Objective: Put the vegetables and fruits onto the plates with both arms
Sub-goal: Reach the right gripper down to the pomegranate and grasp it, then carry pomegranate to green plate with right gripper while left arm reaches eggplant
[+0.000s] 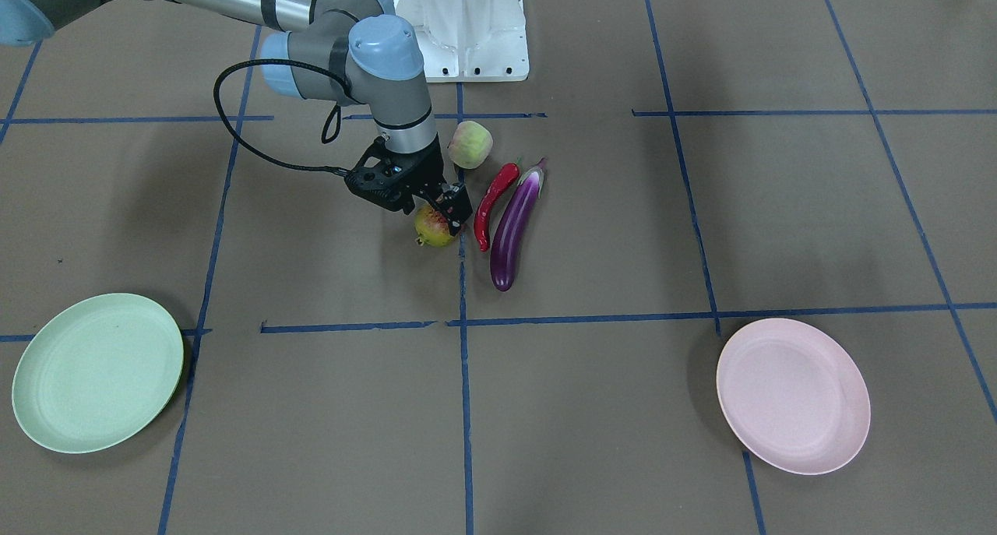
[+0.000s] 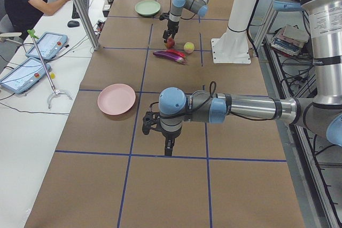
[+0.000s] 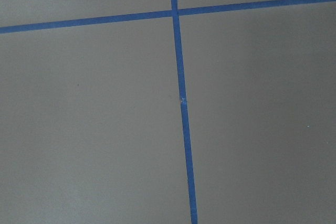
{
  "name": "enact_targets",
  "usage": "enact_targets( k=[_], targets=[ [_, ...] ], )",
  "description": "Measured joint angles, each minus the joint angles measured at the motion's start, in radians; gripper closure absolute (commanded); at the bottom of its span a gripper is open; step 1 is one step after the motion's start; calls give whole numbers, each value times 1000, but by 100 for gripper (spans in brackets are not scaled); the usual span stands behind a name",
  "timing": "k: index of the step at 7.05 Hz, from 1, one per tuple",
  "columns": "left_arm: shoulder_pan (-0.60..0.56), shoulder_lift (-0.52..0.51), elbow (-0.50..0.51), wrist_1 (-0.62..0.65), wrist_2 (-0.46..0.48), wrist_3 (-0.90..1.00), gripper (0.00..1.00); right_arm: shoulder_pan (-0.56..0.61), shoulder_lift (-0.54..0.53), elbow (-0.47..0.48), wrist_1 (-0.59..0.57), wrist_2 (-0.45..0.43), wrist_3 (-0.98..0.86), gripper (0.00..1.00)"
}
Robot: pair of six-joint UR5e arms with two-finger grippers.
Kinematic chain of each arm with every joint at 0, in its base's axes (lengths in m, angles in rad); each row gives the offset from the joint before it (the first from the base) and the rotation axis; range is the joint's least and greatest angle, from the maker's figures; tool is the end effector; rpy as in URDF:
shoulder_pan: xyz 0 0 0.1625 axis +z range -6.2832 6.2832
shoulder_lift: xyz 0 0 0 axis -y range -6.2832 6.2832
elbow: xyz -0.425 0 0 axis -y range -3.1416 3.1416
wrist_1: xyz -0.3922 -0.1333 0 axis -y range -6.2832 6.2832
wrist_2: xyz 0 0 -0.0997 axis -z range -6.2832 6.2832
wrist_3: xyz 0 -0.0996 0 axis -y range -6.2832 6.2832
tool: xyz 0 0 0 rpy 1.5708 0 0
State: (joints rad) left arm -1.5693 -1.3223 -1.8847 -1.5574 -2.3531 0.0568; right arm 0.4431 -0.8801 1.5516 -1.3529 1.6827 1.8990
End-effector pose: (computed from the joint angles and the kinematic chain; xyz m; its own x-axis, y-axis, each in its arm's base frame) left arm -0.0625 -0.3902 0.6142 0.7080 0.0943 -0.6999 -0.0418 0.9949 0.0919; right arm -0.5958 -0.4180 0.2310 0.4266 0.5570 0.7126 -0.5126 0.7980 -0.3169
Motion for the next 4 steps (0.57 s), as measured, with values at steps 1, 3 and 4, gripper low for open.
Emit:
enact_targets(
  k=[1, 3, 4],
  targets=[
    [0, 0, 0, -1, 0, 0, 0, -2, 19, -22, 1, 0, 4, 93],
    [2, -2, 5, -2, -1, 1, 0, 1, 15, -11, -5, 5, 10, 100],
    [14, -4, 4, -16, -20, 2, 0, 19, -18, 42, -33, 9, 5, 100]
  ],
)
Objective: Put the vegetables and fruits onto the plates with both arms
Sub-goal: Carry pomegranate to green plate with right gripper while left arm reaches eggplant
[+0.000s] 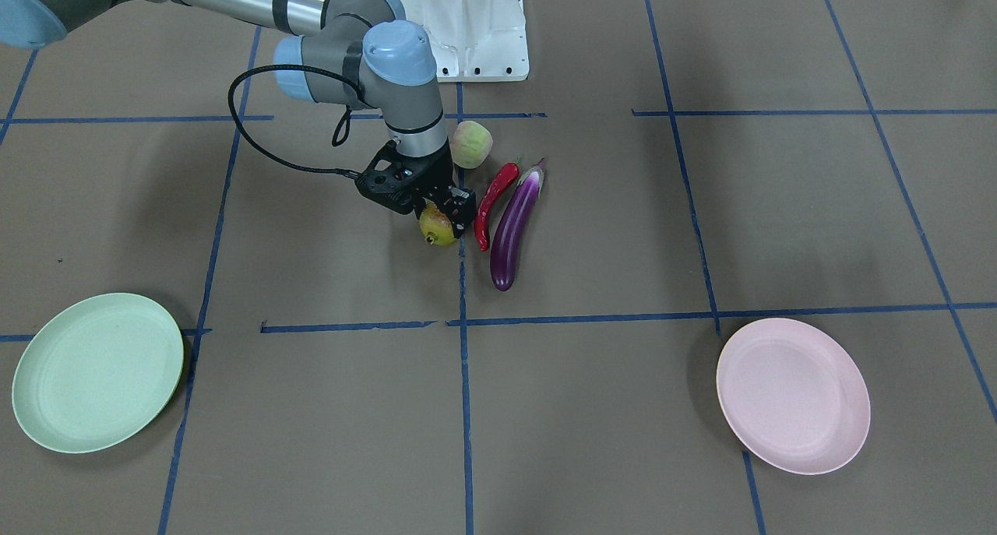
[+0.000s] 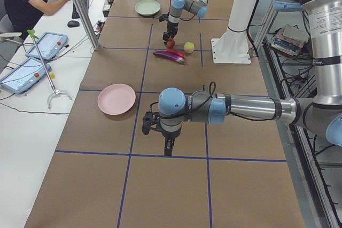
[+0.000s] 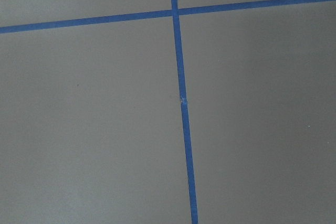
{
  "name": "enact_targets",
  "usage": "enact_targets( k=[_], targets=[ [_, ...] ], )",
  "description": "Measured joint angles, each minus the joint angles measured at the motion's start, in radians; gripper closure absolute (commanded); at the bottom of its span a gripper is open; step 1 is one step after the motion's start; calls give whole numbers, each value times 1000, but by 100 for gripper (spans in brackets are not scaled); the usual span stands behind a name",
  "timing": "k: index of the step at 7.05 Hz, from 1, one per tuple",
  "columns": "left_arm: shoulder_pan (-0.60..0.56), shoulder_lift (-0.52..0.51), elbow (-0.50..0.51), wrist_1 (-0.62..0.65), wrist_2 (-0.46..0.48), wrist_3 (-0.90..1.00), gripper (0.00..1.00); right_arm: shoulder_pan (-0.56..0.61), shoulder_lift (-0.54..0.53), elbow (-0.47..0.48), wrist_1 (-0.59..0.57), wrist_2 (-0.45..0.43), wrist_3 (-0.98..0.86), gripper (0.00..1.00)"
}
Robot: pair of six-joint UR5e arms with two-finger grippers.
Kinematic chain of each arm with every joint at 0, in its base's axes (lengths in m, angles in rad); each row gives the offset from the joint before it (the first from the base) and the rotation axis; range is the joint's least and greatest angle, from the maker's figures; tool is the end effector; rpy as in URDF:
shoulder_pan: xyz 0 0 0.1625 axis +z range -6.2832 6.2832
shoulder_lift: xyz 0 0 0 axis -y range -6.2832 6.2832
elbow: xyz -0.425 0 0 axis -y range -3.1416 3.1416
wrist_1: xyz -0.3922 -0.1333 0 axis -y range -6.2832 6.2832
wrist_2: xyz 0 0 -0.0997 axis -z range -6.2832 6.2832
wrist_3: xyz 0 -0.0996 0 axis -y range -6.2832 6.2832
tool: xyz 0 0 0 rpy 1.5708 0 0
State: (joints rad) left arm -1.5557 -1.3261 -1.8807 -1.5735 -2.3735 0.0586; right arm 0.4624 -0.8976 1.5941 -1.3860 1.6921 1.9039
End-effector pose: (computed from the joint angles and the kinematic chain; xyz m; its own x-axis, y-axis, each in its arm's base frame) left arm -0.0557 -0.3935 0.6116 0.6919 0.1176 -0.7124 -0.0557 0.9924 0.1098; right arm -0.5774 -0.4233 0.2291 0.4206 0.5723 0.7040 -0.5257 0.7861 -0.3250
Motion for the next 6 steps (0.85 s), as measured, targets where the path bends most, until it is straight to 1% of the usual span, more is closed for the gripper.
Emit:
enact_targets(
  k=[1, 2, 3, 4, 5, 6],
  targets=[
    [42, -4, 5, -36, -49, 0, 0, 41, -58, 81, -44, 9, -39, 100],
    [106, -18, 13, -82, -102, -6, 0, 108, -123, 140, -69, 31, -144, 100],
    [170, -55, 11, -127, -135, -47, 0, 186, -180, 163, -78, 64, -282, 100],
    [243, -96, 6, -202, -155, -147, 0, 277, -228, 157, -81, 106, -435, 100],
    [318, -135, 8, -313, -163, -295, 0, 382, -261, 118, -81, 163, -592, 100],
    [400, -205, 15, -408, -163, -480, 0, 475, -279, 53, -70, 222, -736, 100]
  ],
)
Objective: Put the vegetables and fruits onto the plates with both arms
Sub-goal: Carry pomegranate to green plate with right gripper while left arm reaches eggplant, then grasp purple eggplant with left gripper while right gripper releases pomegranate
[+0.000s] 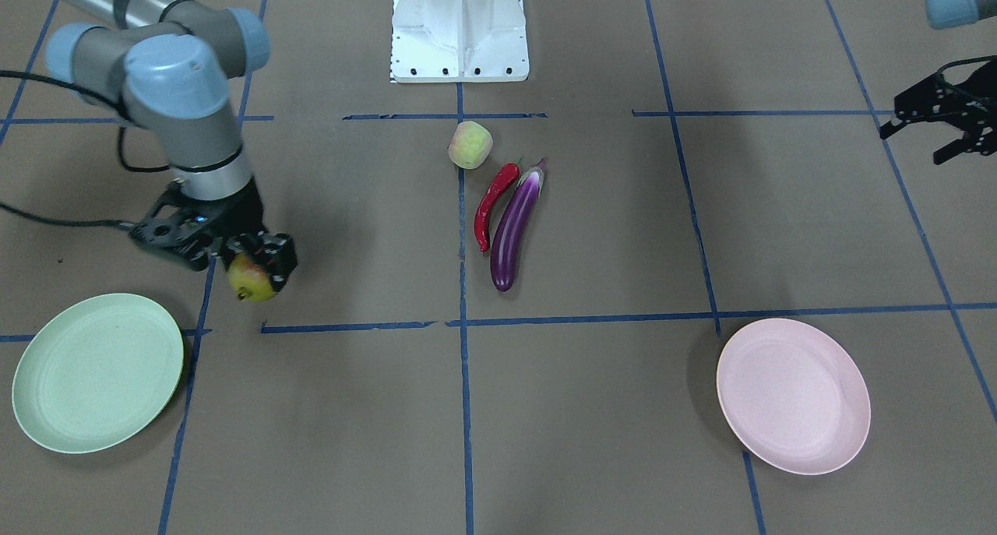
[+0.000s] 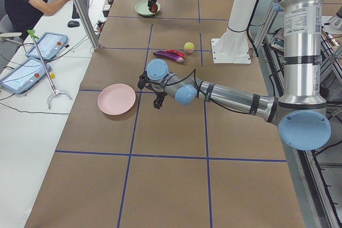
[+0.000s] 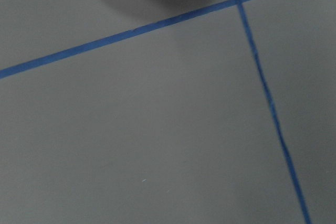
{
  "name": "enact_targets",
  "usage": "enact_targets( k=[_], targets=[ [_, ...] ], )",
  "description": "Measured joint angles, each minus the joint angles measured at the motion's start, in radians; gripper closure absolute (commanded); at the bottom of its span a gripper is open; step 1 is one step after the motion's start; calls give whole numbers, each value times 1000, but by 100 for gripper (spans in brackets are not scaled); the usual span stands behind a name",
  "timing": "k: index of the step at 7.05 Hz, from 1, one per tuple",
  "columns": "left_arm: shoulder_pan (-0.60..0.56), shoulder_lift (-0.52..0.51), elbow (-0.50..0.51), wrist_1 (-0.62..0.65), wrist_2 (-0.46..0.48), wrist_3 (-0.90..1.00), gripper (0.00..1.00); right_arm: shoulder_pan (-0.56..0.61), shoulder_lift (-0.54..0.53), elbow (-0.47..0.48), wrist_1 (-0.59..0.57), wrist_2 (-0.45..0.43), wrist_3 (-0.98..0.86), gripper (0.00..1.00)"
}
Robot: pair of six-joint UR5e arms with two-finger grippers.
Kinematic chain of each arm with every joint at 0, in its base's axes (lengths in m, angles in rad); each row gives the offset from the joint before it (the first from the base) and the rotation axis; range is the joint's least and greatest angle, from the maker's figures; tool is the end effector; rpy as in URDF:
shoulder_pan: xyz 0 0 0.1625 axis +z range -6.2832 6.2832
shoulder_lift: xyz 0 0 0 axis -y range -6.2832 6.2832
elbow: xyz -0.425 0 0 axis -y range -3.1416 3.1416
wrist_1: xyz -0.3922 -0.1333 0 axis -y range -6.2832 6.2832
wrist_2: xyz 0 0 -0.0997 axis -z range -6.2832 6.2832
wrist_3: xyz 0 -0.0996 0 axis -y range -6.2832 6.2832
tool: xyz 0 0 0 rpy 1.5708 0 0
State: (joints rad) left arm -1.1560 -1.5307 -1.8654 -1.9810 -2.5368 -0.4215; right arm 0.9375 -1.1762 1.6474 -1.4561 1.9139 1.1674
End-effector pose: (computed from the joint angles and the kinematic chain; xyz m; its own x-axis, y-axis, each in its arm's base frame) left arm 0.1448 -0.4563 0.4715 0.4180 0.3381 -0.8432 -0.1602 0.9410 0.2979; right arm -0.3029 -0.5812 0.3998 0.7083 0.3401 0.6186 -0.4034 0.9141 -0.0407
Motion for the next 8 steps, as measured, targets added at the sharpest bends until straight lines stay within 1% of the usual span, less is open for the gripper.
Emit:
enact_targets(
  k=[1, 2, 3, 4, 5, 6, 7, 8],
  targets=[
    [98, -98, 8, -44, 20, -151, 0, 77, -7, -81, 36, 50, -128, 99],
    [220, -205, 23, -46, 87, -238, 0, 132, -8, -166, 91, 92, -223, 92],
    [337, -322, 62, -17, 183, -286, 1, 163, -7, -233, 140, 120, -280, 38],
    [422, -431, 113, 23, 263, -321, 3, 174, -6, -276, 170, 137, -304, 0],
    [489, -504, 149, 53, 324, -362, 9, 177, -7, -304, 198, 147, -311, 0],
    [555, -546, 168, 67, 403, -396, 14, 178, -11, -313, 230, 172, -310, 0],
    [614, -574, 183, 73, 484, -411, 18, 179, -14, -311, 251, 214, -309, 0],
    [659, -592, 201, 74, 541, -414, 24, 180, -18, -299, 260, 248, -309, 0]
  ],
)
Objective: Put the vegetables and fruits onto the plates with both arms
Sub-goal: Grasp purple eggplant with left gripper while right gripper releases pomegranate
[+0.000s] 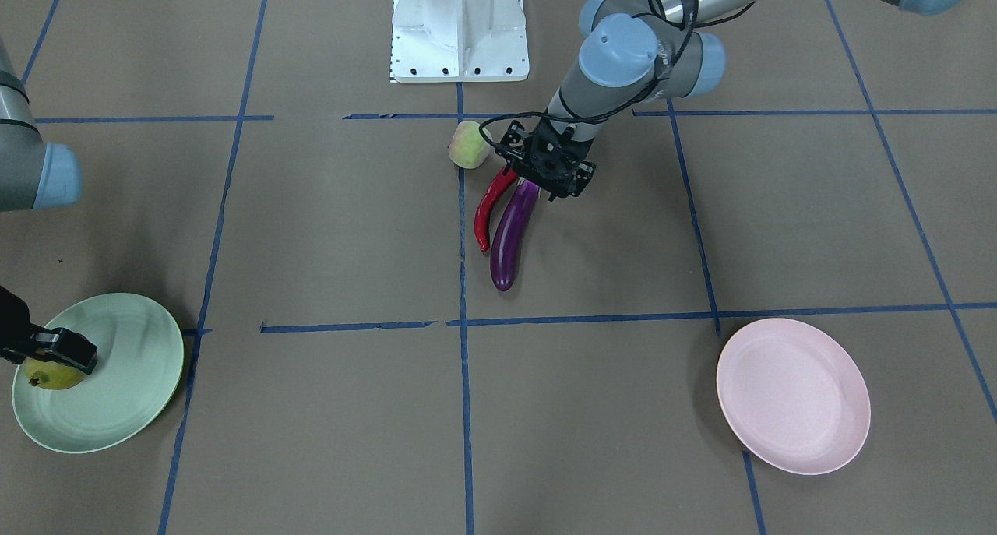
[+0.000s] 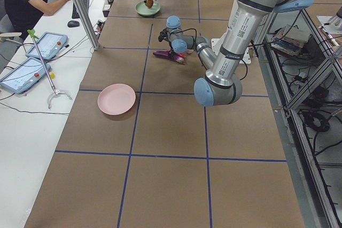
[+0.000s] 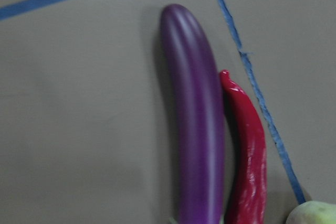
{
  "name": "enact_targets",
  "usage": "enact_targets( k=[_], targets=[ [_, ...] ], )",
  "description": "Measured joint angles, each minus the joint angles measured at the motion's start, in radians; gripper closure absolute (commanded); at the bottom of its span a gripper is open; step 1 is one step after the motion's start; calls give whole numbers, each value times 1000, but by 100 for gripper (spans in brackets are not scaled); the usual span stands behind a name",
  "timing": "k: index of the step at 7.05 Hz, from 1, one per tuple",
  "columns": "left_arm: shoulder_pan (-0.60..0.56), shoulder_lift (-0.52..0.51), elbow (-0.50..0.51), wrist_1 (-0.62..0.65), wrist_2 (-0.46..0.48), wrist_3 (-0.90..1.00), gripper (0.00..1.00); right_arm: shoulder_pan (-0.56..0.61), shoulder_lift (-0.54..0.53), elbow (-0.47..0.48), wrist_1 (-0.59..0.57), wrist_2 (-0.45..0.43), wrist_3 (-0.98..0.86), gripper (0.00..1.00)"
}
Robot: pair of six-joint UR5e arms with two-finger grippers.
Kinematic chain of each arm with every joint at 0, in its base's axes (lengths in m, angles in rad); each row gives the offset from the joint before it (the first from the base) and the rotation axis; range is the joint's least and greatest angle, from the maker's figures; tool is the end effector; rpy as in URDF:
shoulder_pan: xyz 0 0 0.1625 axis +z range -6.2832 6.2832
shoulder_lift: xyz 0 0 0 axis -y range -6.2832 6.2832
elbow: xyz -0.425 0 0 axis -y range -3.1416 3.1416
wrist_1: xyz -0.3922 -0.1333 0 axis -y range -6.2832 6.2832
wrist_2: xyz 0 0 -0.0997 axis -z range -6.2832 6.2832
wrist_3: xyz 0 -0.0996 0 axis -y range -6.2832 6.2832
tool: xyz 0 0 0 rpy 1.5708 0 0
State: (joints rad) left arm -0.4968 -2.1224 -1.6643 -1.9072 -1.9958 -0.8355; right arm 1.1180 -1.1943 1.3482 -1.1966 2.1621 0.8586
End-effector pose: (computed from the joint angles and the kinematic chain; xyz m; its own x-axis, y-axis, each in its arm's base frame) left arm 0.5424 -0.3990 0.2562 0.4515 0.4504 -0.7703 -0.2292 0.8928 0.3877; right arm -0.2239 -0.6380 0.5188 0.6936 0.1855 0.6961 -0.2251 0.9737 -0.0352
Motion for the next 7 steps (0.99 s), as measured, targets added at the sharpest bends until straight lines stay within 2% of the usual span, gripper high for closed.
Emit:
enact_targets(
  k=[1, 3, 7],
  targets=[
    [26, -13, 20, 0, 39, 3, 32, 1, -5, 14, 3, 15, -1, 0],
    [25, -27, 40, 0, 72, 33, 33, 2, -18, 33, 5, 21, -1, 0],
    [-12, -29, 54, 0, 75, 74, 34, 0, -31, 44, 6, 21, 1, 0]
  ],
)
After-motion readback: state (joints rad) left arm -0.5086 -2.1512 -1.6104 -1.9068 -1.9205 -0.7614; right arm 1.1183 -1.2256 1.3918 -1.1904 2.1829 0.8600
